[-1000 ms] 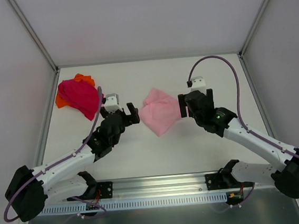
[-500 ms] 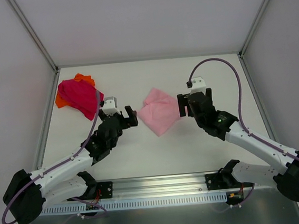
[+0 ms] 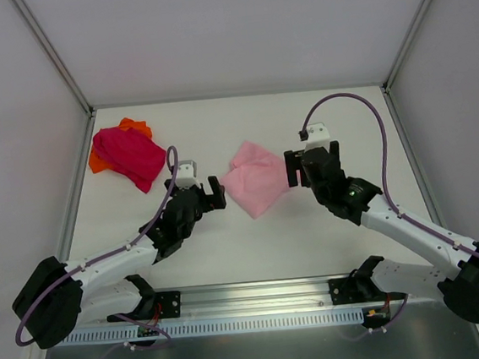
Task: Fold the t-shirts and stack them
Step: Put the neatly folded tshirt into the corner of the board with the left arm
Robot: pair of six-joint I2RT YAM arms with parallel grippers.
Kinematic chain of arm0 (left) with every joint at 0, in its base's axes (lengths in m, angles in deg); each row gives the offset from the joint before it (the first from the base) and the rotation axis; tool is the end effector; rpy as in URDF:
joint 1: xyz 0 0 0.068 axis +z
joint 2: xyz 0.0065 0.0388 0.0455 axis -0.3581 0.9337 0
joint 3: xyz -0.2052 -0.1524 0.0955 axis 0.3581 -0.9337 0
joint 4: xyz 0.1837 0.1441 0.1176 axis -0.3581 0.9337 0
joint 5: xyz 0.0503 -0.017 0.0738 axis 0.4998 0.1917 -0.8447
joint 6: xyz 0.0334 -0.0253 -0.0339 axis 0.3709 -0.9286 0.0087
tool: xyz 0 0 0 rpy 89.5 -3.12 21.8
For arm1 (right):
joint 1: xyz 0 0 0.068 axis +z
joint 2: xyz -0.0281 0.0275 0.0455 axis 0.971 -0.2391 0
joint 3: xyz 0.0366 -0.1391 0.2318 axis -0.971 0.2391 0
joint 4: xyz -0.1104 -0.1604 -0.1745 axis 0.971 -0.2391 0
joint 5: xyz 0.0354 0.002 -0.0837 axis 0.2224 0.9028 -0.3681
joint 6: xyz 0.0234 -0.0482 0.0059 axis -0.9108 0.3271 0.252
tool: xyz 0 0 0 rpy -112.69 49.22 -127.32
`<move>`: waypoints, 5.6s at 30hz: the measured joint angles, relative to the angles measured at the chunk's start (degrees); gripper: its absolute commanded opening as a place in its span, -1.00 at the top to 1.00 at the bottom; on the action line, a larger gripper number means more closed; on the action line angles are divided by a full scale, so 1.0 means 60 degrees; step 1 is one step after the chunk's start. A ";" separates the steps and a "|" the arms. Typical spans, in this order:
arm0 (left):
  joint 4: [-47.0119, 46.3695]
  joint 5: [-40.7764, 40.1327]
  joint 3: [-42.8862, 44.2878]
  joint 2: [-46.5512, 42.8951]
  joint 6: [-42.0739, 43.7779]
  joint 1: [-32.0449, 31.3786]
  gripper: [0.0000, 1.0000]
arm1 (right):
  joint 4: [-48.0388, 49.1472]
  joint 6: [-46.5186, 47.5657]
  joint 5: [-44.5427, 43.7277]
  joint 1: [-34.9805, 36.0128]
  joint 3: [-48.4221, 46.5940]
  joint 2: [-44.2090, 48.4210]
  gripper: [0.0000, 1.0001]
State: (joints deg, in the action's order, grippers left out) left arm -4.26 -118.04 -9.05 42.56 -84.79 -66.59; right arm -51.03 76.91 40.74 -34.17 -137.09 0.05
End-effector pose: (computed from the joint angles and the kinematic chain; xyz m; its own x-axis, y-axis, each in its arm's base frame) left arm 0.1771 -0.1563 0.2213 -0.2865 -0.2166 -0.9333 0.1983 0.9396 -0.2789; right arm 0.1909 0.1455 0.3046 -0.3093 -0.3384 -0.8887 -0.2040 0.9364 -0.2856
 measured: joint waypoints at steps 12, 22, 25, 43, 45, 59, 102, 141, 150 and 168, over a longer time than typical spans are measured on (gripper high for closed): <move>-0.0430 0.0142 0.0004 0.0375 -0.0004 0.0117 -0.98 | -0.0004 0.0000 0.0066 -0.0004 0.0000 -0.0033 -0.71; -0.3355 0.1515 -0.0688 0.3483 -0.0696 0.0117 -0.98 | -0.0007 -0.0004 0.0153 -0.0004 0.0000 -0.0033 -0.68; -0.4466 0.1971 -0.0754 0.4422 -0.0998 0.0117 -0.98 | -0.0015 -0.0004 0.0182 -0.0004 0.0000 -0.0033 -0.68; -0.8714 0.3585 -0.1311 0.6393 -0.1934 0.0117 -0.97 | -0.0047 -0.0004 0.0284 -0.0004 -0.0018 -0.0339 -0.67; -0.8859 0.3636 -0.1166 0.6623 -0.1971 0.0120 -0.98 | -0.0076 -0.0004 0.0280 -0.0004 -0.0015 -0.0328 -0.67; -0.9304 0.4251 -0.0182 0.7777 -0.2127 0.0124 -0.40 | -0.0164 -0.0004 0.0280 -0.0004 -0.0018 -0.0157 -0.66; -0.3672 0.3483 0.2087 0.4870 -0.0160 0.1126 1.00 | -0.0226 -0.0015 0.0747 -0.0004 -0.0015 0.0911 -0.67; 0.3410 0.3789 0.6648 0.6138 0.0076 0.5949 1.00 | -0.0259 -0.0044 0.1031 -0.0004 0.0106 0.1282 -0.67; 0.4000 0.3803 0.7300 0.6102 0.0109 0.6364 1.00 | -0.0259 -0.0044 0.1144 -0.0004 0.0106 0.1315 -0.67; 0.4477 0.3235 0.8087 0.6094 0.0004 0.7125 1.00 | -0.0193 -0.0044 0.1421 -0.0004 0.0273 0.1191 -0.67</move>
State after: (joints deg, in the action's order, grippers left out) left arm 22.60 -98.63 39.48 79.13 -84.77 -23.84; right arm -52.19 76.65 49.26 -34.19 -135.45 7.19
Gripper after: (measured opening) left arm 0.020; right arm 0.835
